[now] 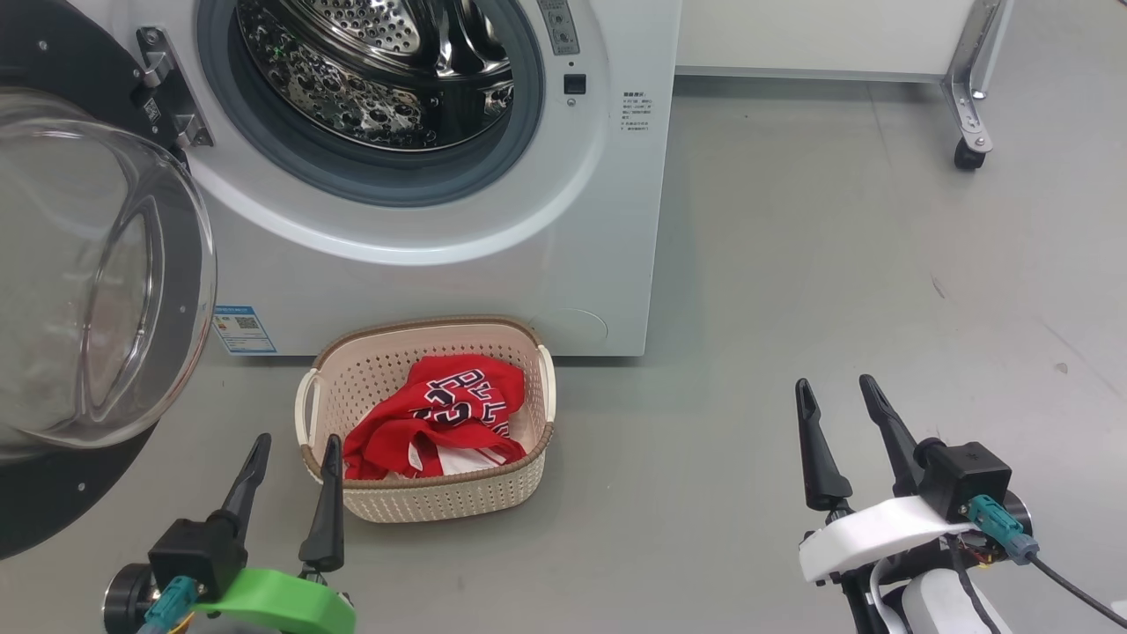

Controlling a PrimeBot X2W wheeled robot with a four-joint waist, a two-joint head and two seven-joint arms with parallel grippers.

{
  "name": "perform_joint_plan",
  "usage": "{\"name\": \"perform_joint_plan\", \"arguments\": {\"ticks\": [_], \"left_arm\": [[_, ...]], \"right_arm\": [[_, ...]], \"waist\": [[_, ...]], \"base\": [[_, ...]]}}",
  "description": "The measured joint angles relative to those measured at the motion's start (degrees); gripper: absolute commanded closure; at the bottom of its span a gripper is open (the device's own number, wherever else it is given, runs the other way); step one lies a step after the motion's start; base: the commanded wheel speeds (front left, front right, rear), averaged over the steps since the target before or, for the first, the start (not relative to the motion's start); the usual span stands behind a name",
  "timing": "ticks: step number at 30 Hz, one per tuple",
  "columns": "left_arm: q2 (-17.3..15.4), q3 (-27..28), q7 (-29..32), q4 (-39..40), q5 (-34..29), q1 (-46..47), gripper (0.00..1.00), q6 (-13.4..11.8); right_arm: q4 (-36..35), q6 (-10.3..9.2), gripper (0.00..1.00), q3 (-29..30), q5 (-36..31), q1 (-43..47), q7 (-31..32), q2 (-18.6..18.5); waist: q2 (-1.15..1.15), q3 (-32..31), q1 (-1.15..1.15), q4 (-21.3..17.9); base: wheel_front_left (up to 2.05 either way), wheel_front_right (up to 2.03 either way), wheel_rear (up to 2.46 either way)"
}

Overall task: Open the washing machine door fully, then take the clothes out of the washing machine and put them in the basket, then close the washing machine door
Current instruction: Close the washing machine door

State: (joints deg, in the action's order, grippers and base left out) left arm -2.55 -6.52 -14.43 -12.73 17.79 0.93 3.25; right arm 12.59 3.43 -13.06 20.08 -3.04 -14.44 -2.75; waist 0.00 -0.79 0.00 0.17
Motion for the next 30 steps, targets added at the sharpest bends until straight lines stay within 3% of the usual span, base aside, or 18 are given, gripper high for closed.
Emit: {"name": "perform_joint_plan", "arguments": {"ticks": [30], "left_arm": [[0.0,0.0,0.0,-0.4,-0.2,0.0,0.00,-0.2]], "right_arm": [[-0.1,-0.03,0.00,0.0,0.2,0.0,0.0,0.0]], "waist": [[0.00,-0.1,0.00,0.9]], "base": [[0.00,0.00,0.00]]}}
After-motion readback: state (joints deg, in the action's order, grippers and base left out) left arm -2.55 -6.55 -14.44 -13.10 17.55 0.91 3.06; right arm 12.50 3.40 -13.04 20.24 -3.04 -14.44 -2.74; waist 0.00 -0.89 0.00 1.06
